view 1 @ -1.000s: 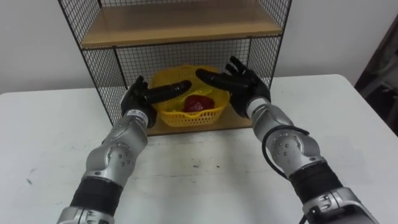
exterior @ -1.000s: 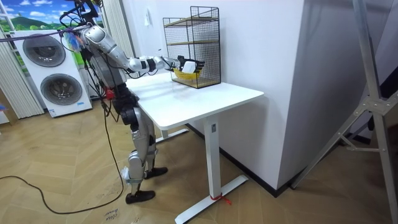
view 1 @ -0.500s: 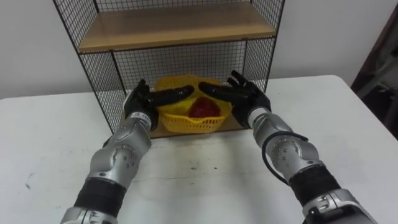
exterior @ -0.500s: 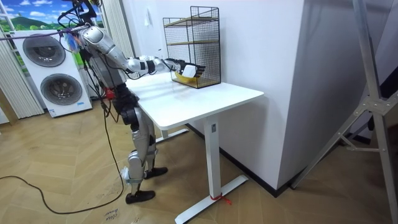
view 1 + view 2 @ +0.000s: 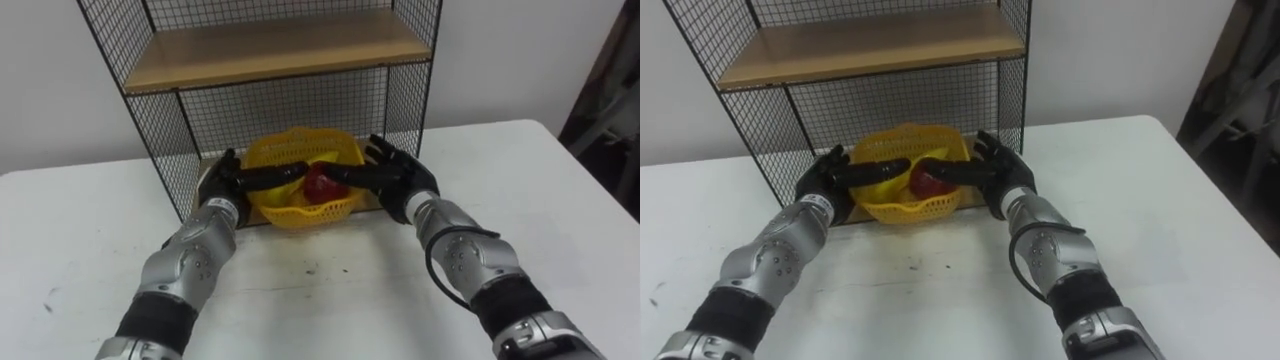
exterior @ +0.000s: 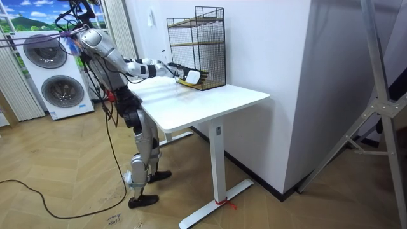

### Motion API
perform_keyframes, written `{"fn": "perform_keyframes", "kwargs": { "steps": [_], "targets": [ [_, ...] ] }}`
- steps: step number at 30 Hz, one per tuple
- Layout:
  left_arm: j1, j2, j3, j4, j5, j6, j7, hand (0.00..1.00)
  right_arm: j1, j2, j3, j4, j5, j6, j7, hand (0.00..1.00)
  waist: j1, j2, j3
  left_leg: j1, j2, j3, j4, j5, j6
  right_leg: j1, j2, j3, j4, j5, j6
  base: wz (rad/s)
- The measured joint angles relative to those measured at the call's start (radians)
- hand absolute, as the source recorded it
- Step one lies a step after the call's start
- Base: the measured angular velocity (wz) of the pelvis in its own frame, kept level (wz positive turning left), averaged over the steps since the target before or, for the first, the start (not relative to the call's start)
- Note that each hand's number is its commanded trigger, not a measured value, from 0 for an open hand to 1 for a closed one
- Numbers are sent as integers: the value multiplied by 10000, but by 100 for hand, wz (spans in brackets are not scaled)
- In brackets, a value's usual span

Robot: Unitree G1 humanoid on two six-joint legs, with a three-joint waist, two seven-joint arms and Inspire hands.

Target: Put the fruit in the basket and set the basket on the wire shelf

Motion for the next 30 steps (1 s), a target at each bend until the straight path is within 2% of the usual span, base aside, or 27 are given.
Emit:
{"fn": "perform_keyframes", "kwargs": {
  "steps": [2, 11, 16, 21, 25, 30],
  "targets": [
    [188, 34, 96, 1, -3, 0, -88, 0, 54, -8, -289, 165, 14, 0, 4, 0, -35, -4, -13, 166, -45, 0, -5, 0, 1, 139, -22, 31, -26, -5, 8, 0],
    [327, 65, 514, 0, -2, -12, -77, 0, 220, -98, -726, 223, -6, 15, 343, 0, -15, -67, 5, 275, -133, -38, 4, 5, -3, 261, -24, 80, -90, -34, 43, 0],
    [332, 122, 842, -24, -15, -11, -69, 0, 225, -95, -1045, 221, 1, 231, 596, 0, -18, -194, -60, 239, -159, -61, 9, 4, 4, 268, -28, 66, -162, -37, 51, 0],
    [331, 343, 1087, -35, -8, -10, -46, 0, 223, -142, -1177, 213, 134, 347, 676, 0, -22, -289, -133, 192, -171, -110, 5, 5, 4, 255, -33, -7, -146, -37, 50, 4],
    [299, 367, 1162, -68, -26, 16, -66, 0, 212, -201, -1176, 24, 287, 476, 612, 0, -2, -318, -267, 41, -140, -140, 26, 7, 5, 91, -40, -33, -93, -37, 50, 1],
    [214, 368, 1264, -132, -38, 246, -30, 0, 168, -217, -1174, -20, 309, 568, 547, 0, 5, -317, -269, 71, -127, -127, 15, 5, 8, 54, -62, 58, -1, -37, 51, -2]
  ]
}}
